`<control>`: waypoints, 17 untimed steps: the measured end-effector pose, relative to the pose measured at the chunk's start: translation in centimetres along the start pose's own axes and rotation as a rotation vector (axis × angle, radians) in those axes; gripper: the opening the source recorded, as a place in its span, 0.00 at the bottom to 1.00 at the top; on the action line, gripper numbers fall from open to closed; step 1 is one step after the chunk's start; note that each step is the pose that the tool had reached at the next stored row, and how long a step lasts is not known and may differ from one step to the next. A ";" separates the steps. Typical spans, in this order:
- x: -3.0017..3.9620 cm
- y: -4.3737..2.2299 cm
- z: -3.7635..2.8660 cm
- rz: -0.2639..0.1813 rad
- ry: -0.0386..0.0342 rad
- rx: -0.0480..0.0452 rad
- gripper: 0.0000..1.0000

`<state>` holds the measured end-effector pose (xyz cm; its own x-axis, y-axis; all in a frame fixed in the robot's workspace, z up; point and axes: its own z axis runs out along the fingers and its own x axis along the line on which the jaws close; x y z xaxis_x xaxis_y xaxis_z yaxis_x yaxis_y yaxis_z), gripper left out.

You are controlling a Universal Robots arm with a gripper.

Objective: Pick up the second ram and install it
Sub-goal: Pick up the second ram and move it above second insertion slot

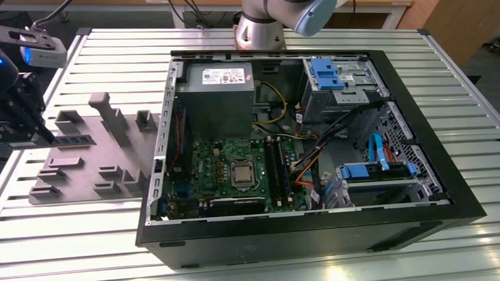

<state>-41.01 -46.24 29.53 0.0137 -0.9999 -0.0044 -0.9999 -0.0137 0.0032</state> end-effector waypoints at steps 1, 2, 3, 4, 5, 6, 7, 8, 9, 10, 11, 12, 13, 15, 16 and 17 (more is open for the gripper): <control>0.00 0.00 -0.04 0.000 0.0000 0.0000 0.14; 0.00 0.00 -0.07 0.000 0.0000 0.0000 0.14; -0.01 0.00 -0.11 0.000 0.0000 0.0000 0.14; -0.01 0.00 -0.19 0.000 0.0000 -0.0001 0.14; -0.01 0.00 -0.27 0.000 0.0000 -0.0001 0.14; -0.02 0.00 -0.36 0.000 0.0000 -0.0001 0.14; -0.02 0.00 -0.40 0.000 0.0000 -0.0001 0.14; -0.02 0.00 -0.44 0.000 0.0000 -0.0001 0.14; -0.02 0.00 -0.48 0.000 0.0000 0.0000 0.14; -0.03 0.00 -0.52 0.000 0.0000 0.0000 0.14; -0.03 0.00 -0.57 0.000 0.0000 -0.0001 0.14; -0.03 0.00 -0.61 0.000 0.0000 0.0000 0.14; -0.03 0.00 -0.65 0.000 0.0000 0.0000 0.14; -0.04 0.00 -0.74 0.000 0.0000 -0.0001 0.14; -0.04 0.00 -0.78 0.000 0.0000 -0.0001 0.14; -0.04 0.00 -0.83 0.000 0.0000 -0.0001 0.14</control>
<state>-41.01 -46.20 30.35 0.0137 -0.9999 -0.0043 -0.9999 -0.0137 0.0033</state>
